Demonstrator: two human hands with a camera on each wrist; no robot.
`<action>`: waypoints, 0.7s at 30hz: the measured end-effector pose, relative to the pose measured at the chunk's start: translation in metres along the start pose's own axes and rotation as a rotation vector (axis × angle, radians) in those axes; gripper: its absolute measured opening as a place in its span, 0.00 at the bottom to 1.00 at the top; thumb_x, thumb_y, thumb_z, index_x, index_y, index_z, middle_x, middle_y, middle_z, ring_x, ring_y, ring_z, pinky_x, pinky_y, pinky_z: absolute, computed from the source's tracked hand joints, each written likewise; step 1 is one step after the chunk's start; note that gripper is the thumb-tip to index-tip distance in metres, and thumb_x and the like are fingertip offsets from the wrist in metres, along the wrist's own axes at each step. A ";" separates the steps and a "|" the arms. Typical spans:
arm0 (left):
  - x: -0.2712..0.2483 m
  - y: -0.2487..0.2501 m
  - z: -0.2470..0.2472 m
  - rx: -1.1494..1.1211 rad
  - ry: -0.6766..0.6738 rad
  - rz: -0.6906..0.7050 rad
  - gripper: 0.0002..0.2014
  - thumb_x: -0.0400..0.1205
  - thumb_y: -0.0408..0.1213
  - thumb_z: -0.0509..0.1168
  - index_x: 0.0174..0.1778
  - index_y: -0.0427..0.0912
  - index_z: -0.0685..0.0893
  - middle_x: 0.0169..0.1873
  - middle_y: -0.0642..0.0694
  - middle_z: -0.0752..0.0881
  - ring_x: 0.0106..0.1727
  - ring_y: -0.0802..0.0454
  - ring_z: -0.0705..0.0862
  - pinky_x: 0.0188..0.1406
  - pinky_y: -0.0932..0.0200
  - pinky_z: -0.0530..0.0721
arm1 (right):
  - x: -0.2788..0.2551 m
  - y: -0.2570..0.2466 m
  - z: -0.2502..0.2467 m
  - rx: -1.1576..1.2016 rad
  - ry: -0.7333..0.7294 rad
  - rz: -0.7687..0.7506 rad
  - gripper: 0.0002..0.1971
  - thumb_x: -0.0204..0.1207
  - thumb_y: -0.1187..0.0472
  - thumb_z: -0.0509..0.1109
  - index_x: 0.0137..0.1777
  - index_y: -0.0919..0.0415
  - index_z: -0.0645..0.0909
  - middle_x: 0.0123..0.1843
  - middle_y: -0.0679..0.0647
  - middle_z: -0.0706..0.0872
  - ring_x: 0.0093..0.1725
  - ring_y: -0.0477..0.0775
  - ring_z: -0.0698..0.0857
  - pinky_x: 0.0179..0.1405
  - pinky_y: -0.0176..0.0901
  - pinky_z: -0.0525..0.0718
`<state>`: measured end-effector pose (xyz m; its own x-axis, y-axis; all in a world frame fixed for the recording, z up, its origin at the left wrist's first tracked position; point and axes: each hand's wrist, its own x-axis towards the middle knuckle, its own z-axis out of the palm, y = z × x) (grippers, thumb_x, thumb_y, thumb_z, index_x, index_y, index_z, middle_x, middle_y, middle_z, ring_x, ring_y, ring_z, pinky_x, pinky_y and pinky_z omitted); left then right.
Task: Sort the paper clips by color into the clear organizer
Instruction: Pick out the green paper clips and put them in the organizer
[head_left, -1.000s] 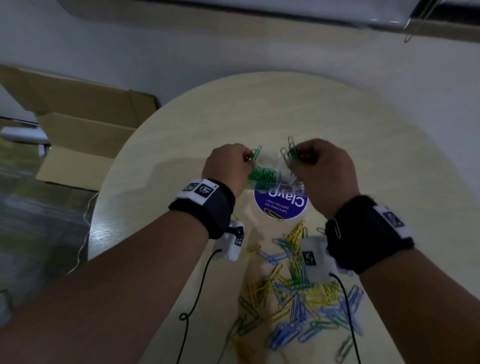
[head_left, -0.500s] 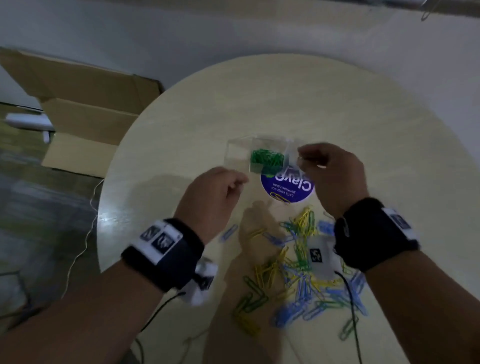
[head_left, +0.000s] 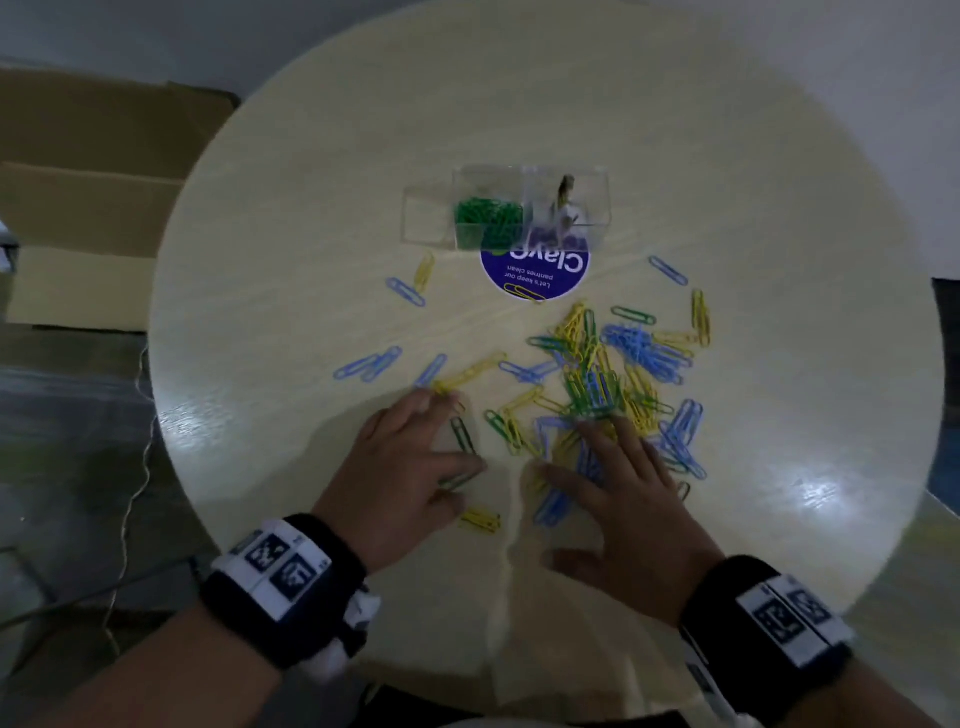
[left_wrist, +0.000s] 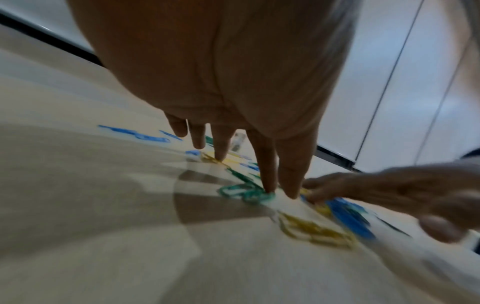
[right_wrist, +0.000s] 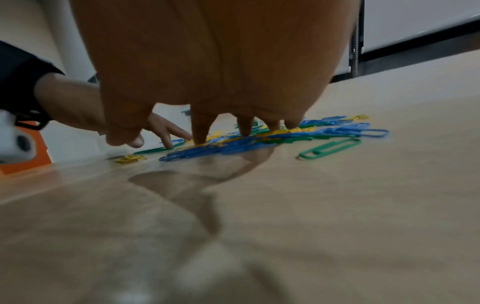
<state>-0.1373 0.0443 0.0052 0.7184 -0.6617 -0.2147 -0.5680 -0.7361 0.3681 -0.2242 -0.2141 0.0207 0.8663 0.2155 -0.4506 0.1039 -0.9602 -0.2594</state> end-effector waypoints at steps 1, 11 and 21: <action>0.003 -0.004 -0.004 -0.031 0.024 -0.029 0.15 0.69 0.60 0.68 0.51 0.67 0.87 0.77 0.49 0.73 0.79 0.39 0.68 0.71 0.40 0.72 | 0.001 -0.002 -0.002 0.012 0.008 -0.022 0.41 0.61 0.19 0.56 0.76 0.28 0.60 0.86 0.48 0.47 0.83 0.64 0.34 0.80 0.65 0.44; 0.024 0.014 -0.011 -0.087 0.279 0.029 0.12 0.80 0.40 0.66 0.59 0.54 0.87 0.54 0.52 0.85 0.53 0.44 0.80 0.54 0.47 0.79 | 0.017 0.013 -0.018 0.202 0.410 -0.020 0.17 0.66 0.47 0.69 0.55 0.44 0.86 0.65 0.48 0.83 0.68 0.62 0.77 0.67 0.56 0.73; 0.033 0.034 -0.001 0.114 0.140 -0.068 0.18 0.77 0.47 0.60 0.63 0.59 0.82 0.73 0.53 0.77 0.76 0.42 0.70 0.63 0.46 0.73 | 0.023 0.018 -0.008 -0.015 0.118 0.116 0.35 0.64 0.25 0.57 0.75 0.28 0.62 0.85 0.53 0.55 0.83 0.70 0.50 0.79 0.70 0.53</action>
<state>-0.1323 -0.0027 0.0113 0.8006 -0.5899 -0.1049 -0.5527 -0.7948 0.2506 -0.1985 -0.2274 0.0126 0.9243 0.0816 -0.3729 0.0064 -0.9801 -0.1986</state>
